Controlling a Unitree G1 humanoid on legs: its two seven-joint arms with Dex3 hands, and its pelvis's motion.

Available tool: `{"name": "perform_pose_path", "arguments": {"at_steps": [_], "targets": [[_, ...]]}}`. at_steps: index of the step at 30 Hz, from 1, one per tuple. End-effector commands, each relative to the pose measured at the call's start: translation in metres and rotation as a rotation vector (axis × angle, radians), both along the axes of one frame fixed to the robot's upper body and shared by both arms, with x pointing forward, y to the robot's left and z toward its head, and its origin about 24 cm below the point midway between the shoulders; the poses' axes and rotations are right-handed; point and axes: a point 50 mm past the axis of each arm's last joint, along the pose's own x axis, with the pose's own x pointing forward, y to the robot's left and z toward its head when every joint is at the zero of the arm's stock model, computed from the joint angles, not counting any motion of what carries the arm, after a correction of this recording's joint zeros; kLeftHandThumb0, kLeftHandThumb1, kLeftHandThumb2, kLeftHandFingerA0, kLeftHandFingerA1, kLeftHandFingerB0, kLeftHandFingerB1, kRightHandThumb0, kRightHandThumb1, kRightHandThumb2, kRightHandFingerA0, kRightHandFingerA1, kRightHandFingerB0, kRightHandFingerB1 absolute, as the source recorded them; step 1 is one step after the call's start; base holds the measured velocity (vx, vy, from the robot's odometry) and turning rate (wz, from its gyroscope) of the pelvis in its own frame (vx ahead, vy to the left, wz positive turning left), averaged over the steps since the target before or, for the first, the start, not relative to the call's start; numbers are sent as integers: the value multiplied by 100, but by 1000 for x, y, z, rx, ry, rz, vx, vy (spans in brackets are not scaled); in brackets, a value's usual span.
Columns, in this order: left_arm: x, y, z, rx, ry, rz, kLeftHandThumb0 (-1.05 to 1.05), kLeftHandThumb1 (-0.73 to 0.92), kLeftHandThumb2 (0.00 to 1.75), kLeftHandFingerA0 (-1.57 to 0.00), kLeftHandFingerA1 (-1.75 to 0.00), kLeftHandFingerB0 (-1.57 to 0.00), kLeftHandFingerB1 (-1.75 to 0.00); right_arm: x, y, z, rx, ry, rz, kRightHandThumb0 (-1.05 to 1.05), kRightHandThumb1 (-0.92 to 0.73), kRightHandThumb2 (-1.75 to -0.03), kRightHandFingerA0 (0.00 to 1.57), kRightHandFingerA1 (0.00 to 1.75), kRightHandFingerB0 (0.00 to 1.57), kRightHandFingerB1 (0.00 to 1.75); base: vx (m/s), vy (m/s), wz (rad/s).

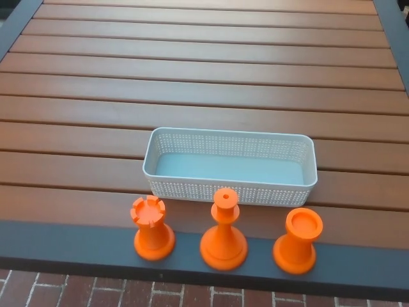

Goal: Using the right hand to place 3 different shape and weight chess pieces into a small container

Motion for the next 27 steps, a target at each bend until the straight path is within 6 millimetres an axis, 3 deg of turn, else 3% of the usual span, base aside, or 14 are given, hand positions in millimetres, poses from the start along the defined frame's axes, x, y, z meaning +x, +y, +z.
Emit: {"name": "perform_pose_path", "arguments": {"at_steps": [1, 3, 10, 11, 15, 16, 23, 24, 27], "targets": [[10, 2, 26, 85, -355, 46, -6, 43, 121, -137, -125, -108, -103, 9, -2, 23, -6, -267, -51, -2, -52, -110, 101, 102, 83, 84, 0, 0, 0], [12, 4, 28, 86, -359, 32, -4, 44, 122, -136, -124, -108, -103, 11, -5, 24, -10, -279, -49, -4, -54, -104, 101, 105, 88, 74, 0, 0, 0], [13, 5, 21, 67, -325, 41, -4, 44, 120, -133, -121, -106, -100, 15, -8, 25, -12, -287, -50, -3, -53, -103, 100, 105, 90, 73, 0, 0, 0], [14, 5, 20, 79, -328, 34, -11, 31, 145, -132, -116, -110, -92, 17, -8, 25, -5, -291, -58, -3, -53, -103, 99, 106, 90, 73, 0, 0, 0], [15, 5, 20, 85, -332, 31, -11, 31, 145, -132, -116, -110, -92, 17, -9, 25, -2, -295, -61, -3, -53, -103, 99, 106, 90, 73, 0, 0, 0], [15, 5, 20, 82, -334, 34, -10, 32, 143, -130, -118, -108, -92, 16, -9, 26, -5, -300, -67, -1, -51, -111, 102, 102, 84, 84, 0, 0, 0], [15, 7, 20, 86, -329, 44, -11, 33, 139, -133, -118, -108, -91, 14, -11, 26, -33, -307, -81, -1, -52, -112, 102, 103, 83, 84, 0, 0, 0], [15, 7, 20, 78, -335, 47, -10, 34, 140, -131, -117, -107, -90, 15, -10, 25, -28, -298, -78, -2, -55, -101, 100, 107, 90, 74, 0, 0, 0], [15, 7, 20, 68, -344, 51, -10, 34, 140, -131, -117, -107, -90, 15, -9, 24, -22, -285, -74, -2, -55, -101, 100, 107, 90, 74, 0, 0, 0]]}}
